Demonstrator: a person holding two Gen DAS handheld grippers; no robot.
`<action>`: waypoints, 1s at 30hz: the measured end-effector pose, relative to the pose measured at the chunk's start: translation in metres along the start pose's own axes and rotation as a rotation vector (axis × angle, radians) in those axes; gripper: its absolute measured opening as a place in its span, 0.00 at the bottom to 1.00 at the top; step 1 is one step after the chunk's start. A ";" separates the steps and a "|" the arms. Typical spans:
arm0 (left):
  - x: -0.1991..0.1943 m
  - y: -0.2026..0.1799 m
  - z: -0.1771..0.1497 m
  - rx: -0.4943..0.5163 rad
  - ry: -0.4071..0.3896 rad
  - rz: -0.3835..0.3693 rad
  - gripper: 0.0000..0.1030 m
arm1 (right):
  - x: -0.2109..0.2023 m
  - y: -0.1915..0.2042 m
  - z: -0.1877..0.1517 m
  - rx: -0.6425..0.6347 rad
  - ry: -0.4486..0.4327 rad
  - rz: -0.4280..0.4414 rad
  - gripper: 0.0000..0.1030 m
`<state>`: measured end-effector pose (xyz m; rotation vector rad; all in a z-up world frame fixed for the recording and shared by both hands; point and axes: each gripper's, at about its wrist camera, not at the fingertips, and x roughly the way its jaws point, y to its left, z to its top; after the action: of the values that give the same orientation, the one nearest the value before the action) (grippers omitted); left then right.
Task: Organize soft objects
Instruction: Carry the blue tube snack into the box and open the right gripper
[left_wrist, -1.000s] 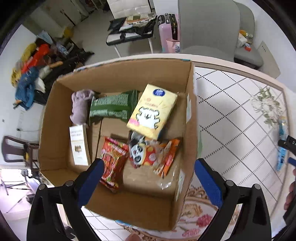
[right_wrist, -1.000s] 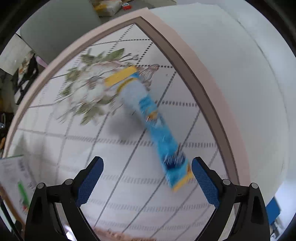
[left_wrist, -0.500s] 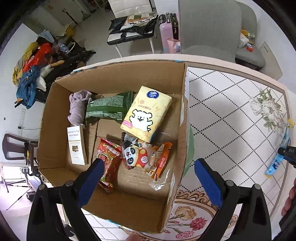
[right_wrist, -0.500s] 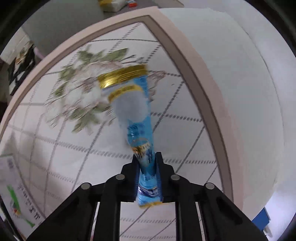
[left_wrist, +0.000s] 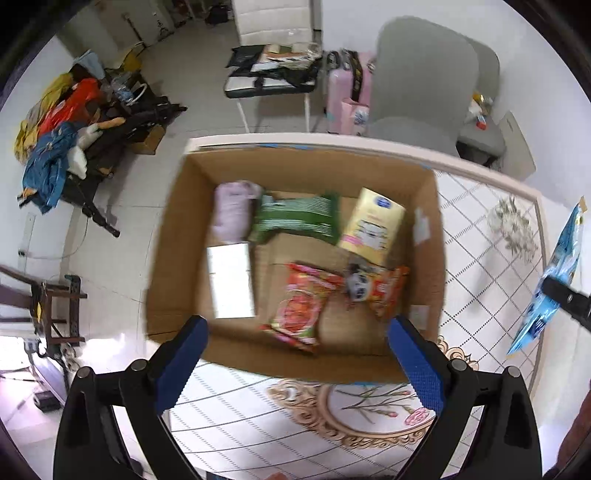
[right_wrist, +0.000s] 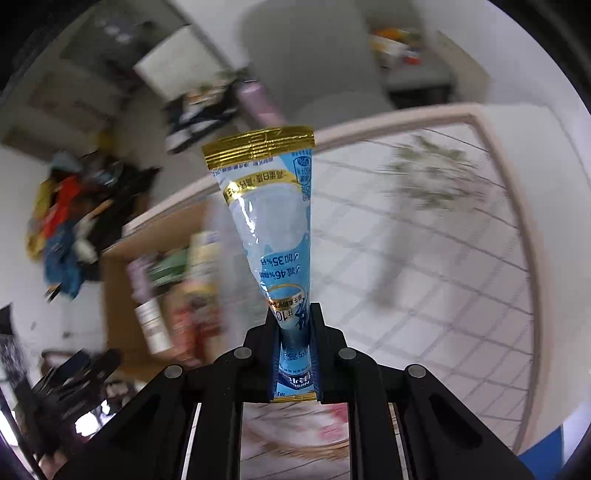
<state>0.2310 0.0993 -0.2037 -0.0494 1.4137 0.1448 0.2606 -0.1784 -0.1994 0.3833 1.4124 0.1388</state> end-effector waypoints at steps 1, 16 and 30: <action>-0.004 0.012 0.000 -0.014 -0.006 -0.005 0.97 | 0.002 0.023 -0.003 -0.021 0.010 0.024 0.14; 0.025 0.129 0.009 -0.130 0.023 0.032 0.97 | 0.112 0.204 -0.033 -0.169 0.186 0.065 0.14; 0.105 0.154 0.027 -0.098 0.164 0.011 0.97 | 0.242 0.210 -0.050 -0.077 0.374 0.028 0.15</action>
<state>0.2535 0.2622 -0.2946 -0.1370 1.5705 0.2226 0.2785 0.1036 -0.3594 0.3239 1.7640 0.2986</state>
